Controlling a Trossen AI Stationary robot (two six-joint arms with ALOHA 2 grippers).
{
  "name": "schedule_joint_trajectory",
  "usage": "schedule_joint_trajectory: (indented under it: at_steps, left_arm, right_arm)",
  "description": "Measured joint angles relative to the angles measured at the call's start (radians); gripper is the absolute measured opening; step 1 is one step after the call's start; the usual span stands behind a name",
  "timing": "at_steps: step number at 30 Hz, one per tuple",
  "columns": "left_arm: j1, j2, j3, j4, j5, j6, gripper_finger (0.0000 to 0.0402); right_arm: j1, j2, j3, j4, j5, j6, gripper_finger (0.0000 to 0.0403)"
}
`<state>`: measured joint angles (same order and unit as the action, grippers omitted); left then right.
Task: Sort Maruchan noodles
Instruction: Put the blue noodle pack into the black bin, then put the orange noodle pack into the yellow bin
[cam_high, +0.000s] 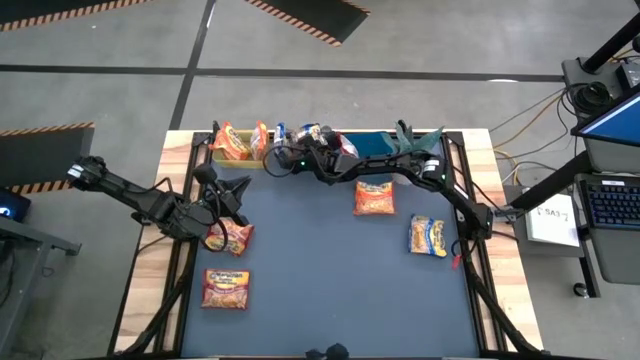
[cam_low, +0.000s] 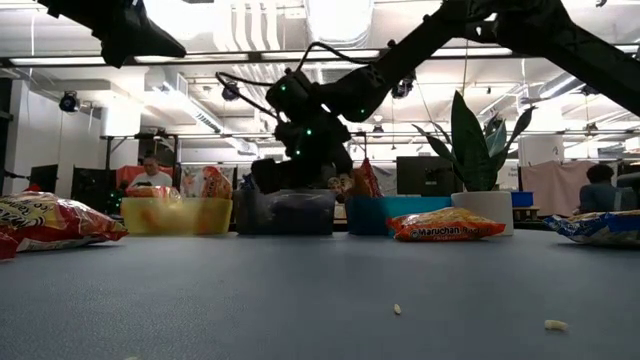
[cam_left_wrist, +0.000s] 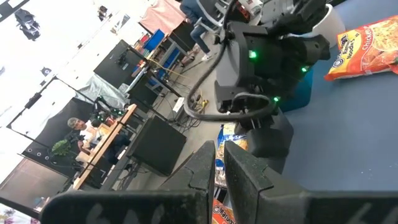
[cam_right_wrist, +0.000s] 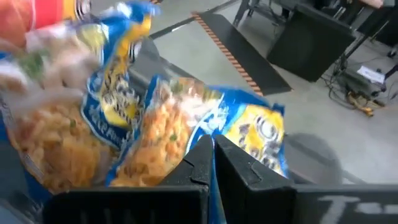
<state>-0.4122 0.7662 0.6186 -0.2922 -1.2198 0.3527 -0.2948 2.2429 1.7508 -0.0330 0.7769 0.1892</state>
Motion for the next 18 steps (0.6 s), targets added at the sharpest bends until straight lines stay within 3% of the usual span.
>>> schedule_joint_trajectory:
  at_steps: [7,12,18]
  left_arm:
    - [0.0,0.0,0.0,0.004,0.0,-0.003,0.0017]
    - [0.0,0.0,0.0,0.013,0.0,-0.008,0.0017]
    - [0.0,0.002,0.0,0.04,0.037,-0.014,0.0017]
  right_arm:
    - [0.076,-0.132,0.003,-0.056,0.0,-0.095,0.0009]
    - [0.168,-0.262,0.0,-0.278,-0.025,-0.112,0.0009]
    - [0.268,-0.408,-0.094,-0.55,-0.033,0.011,0.0009]
